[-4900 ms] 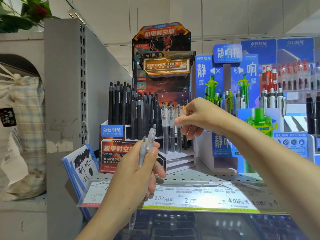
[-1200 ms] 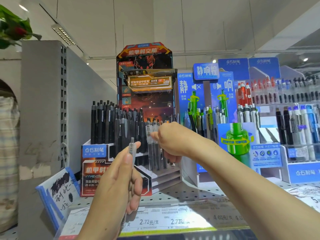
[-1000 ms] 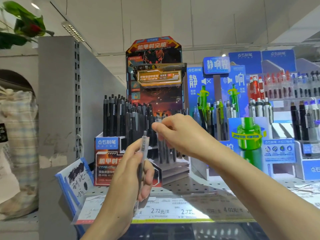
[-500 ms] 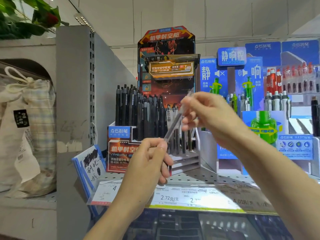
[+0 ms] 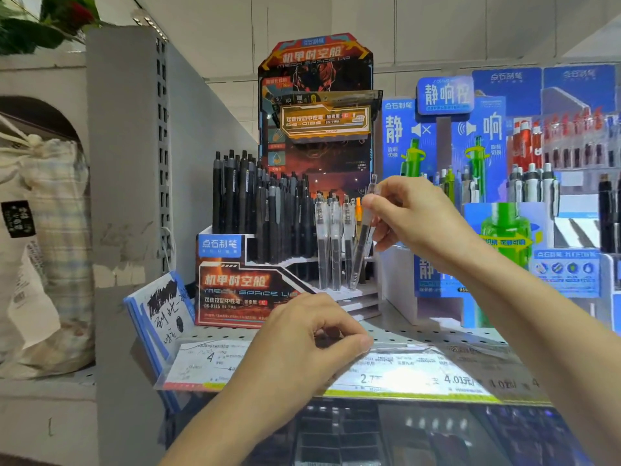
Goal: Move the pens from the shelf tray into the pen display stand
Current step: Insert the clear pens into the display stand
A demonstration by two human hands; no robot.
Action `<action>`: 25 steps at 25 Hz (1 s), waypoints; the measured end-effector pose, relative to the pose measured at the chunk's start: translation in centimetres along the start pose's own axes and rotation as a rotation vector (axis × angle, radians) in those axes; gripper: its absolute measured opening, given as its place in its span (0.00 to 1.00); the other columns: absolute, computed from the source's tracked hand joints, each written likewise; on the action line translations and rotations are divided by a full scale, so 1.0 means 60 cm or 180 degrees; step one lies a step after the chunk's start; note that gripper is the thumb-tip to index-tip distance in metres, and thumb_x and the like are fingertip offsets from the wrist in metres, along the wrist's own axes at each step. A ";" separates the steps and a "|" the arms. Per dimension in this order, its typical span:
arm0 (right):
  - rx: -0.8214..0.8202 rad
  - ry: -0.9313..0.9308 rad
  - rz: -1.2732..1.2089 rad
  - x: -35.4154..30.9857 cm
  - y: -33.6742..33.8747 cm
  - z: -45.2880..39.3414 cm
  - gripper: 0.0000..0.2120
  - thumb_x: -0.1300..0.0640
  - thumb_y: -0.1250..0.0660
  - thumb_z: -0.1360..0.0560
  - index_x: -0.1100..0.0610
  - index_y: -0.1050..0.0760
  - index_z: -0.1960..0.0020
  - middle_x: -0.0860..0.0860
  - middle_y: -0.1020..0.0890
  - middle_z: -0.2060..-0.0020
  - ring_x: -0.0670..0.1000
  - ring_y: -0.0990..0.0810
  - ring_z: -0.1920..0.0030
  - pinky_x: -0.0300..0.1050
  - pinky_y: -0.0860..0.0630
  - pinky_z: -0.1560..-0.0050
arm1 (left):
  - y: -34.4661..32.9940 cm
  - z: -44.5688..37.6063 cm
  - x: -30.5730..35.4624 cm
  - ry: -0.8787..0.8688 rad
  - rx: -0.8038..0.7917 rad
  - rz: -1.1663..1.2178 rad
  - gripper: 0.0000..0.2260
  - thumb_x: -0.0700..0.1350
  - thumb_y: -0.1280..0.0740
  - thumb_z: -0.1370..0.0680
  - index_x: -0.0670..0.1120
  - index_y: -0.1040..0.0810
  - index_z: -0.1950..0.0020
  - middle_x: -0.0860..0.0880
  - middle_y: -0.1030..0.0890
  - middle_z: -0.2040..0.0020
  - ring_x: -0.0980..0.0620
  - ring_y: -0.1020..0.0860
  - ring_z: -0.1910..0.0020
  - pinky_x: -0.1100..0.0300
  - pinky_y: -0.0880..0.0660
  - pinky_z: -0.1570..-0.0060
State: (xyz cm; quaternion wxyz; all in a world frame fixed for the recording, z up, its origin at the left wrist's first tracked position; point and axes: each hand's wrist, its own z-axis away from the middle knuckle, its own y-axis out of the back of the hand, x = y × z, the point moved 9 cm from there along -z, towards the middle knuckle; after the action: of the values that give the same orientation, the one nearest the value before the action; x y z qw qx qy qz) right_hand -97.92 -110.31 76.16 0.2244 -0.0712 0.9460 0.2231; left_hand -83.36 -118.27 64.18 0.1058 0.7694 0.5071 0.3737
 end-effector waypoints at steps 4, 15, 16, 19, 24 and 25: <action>-0.0178 -0.0068 -0.0007 0.007 -0.018 -0.004 0.15 0.56 0.35 0.18 0.67 0.23 0.58 0.58 0.18 0.70 0.59 0.16 0.70 0.57 0.16 0.64 | -0.002 -0.001 -0.003 0.0022 -0.0016 0.0031 0.06 0.56 0.28 0.26 0.57 0.14 0.59 0.60 0.18 0.57 0.60 0.22 0.51 0.57 0.24 0.50; -0.0316 -0.0168 0.0052 -0.001 -0.039 0.001 0.12 0.57 0.27 0.23 0.64 0.24 0.58 0.59 0.15 0.69 0.54 0.15 0.72 0.46 0.18 0.71 | -0.002 0.000 -0.008 0.0041 0.0008 0.0120 0.06 0.56 0.28 0.25 0.57 0.15 0.61 0.59 0.18 0.57 0.59 0.22 0.52 0.57 0.24 0.52; -0.0322 -0.0168 0.0067 -0.002 -0.039 0.000 0.12 0.56 0.27 0.23 0.64 0.24 0.58 0.58 0.15 0.69 0.54 0.15 0.72 0.45 0.19 0.71 | -0.002 0.000 -0.008 0.0046 0.0011 0.0125 0.06 0.55 0.28 0.25 0.57 0.15 0.61 0.59 0.18 0.57 0.59 0.22 0.52 0.57 0.24 0.51; -0.0319 -0.0185 0.0117 -0.002 -0.039 0.000 0.12 0.56 0.28 0.23 0.63 0.24 0.59 0.57 0.15 0.70 0.53 0.15 0.72 0.43 0.20 0.72 | -0.002 -0.001 -0.008 0.0062 0.0001 0.0139 0.07 0.56 0.28 0.25 0.57 0.15 0.61 0.59 0.18 0.58 0.60 0.22 0.52 0.57 0.24 0.51; -0.0398 -0.0232 0.0200 -0.001 -0.043 -0.003 0.13 0.56 0.28 0.22 0.60 0.26 0.61 0.56 0.15 0.70 0.53 0.15 0.72 0.41 0.22 0.73 | -0.003 -0.001 -0.009 0.0067 -0.0022 0.0140 0.07 0.56 0.28 0.25 0.57 0.15 0.61 0.59 0.18 0.58 0.59 0.22 0.52 0.57 0.23 0.52; -0.0404 -0.0254 0.0210 0.000 -0.043 -0.002 0.13 0.56 0.28 0.22 0.60 0.26 0.62 0.56 0.15 0.70 0.53 0.15 0.72 0.41 0.22 0.73 | -0.003 -0.001 -0.009 0.0065 -0.0022 0.0139 0.07 0.57 0.29 0.25 0.57 0.15 0.61 0.59 0.18 0.58 0.59 0.22 0.52 0.57 0.24 0.52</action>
State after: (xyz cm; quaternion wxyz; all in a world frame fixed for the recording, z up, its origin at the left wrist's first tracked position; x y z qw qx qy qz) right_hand -97.36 -112.70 75.27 0.2494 -0.0452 0.9220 0.2925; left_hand -83.65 -118.69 63.90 0.0951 0.7761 0.4899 0.3855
